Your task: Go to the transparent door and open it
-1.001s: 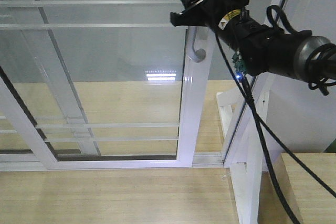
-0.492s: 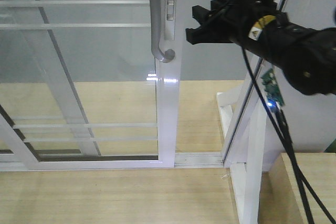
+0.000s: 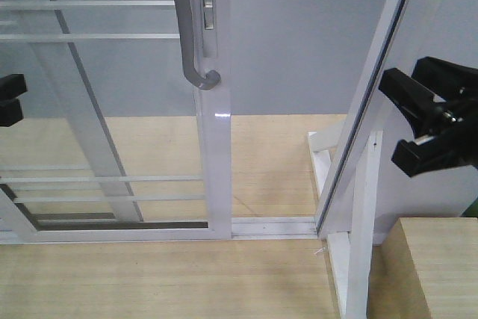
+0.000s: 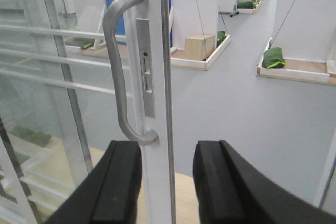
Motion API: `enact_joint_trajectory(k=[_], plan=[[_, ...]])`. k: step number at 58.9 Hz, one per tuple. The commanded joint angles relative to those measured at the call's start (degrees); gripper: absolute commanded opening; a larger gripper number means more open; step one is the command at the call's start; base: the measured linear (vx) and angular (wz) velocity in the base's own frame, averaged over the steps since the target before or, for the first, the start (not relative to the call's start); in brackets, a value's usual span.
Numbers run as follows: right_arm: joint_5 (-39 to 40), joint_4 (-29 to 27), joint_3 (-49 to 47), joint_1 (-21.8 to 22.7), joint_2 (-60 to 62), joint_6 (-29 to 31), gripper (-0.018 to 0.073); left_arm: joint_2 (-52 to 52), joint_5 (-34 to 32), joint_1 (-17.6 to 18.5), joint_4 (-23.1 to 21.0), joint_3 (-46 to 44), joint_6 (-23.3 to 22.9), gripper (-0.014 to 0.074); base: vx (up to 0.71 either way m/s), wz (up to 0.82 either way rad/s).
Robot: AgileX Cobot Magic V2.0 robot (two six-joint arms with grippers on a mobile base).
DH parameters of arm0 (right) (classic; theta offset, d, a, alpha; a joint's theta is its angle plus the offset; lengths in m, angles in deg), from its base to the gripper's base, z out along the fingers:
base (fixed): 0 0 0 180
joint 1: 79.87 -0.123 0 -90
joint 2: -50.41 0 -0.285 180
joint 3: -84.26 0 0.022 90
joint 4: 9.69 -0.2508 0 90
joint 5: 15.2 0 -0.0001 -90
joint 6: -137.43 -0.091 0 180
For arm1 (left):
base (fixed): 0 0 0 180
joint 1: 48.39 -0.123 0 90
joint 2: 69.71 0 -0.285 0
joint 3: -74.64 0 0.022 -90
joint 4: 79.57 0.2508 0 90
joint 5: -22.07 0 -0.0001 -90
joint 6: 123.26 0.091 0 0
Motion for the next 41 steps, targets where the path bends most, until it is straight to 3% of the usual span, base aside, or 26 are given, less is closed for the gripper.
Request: enact_joint_trajectory(k=[1,9,16,23,27,41], plan=[[0.74,0.37,-1.42,0.24,1.15,1.13,0.0358,4.63,-6.04,1.47,-16.44,-1.94,16.14,0.0445,0.0,0.0],[0.8,0.42,-1.42,0.24,1.15,2.15,0.0363,12.95,-6.6,4.51,-37.84,-3.8,35.15,0.0445,0.0,0.0],[2.09,0.42,-1.42,0.24,0.64,2.77,0.0363,19.0,-4.21,7.48,-48.81,-6.98,52.55,0.0445,0.0,0.0],[2.16,0.42,-1.42,0.24,0.64,2.77,0.0363,24.26,-5.18,9.7,-59.44,-11.25,66.56,0.0445,0.0,0.0],[2.1,0.42,-1.42,0.24,0.64,2.77,0.0363,26.86,-5.94,10.18,-59.44,-14.62,69.66,0.0445,0.0,0.0],[0.72,0.42,-1.42,0.24,0.64,2.77,0.0363,33.6,-7.26,10.71,-59.44,-25.95,67.96,0.0445,0.0,0.0]])
